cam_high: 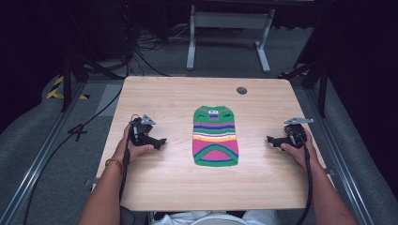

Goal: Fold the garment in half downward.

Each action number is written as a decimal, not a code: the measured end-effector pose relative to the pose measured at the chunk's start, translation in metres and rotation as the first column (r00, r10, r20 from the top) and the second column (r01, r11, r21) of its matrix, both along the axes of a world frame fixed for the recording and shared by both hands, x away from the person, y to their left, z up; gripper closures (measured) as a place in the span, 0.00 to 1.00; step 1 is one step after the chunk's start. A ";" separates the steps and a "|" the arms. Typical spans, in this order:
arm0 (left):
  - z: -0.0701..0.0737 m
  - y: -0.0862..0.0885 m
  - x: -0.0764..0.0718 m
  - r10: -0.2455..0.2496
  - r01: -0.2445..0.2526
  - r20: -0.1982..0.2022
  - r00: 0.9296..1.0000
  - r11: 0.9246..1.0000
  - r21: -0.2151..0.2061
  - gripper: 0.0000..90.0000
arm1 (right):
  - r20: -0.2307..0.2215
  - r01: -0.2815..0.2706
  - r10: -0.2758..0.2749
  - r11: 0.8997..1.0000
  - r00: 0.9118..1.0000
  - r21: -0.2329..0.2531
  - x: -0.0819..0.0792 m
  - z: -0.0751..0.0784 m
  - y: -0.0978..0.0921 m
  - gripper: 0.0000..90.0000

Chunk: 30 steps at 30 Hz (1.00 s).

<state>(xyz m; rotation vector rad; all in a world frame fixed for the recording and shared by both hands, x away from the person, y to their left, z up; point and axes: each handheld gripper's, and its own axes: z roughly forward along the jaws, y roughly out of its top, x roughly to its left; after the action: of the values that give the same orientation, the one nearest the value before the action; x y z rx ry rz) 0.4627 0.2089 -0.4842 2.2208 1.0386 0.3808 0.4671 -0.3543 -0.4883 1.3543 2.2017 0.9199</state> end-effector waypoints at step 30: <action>0.008 0.012 0.003 0.007 -0.007 -0.027 1.000 1.000 -0.017 0.28 | -0.012 -0.076 0.076 0.997 0.997 0.024 0.002 0.016 0.014 0.23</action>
<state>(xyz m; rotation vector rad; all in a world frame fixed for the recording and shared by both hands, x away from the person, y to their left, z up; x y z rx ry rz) 0.4655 0.2205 -0.4757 2.2126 1.0601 0.3449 0.4695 -0.3402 -0.4725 1.2983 2.2729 0.9697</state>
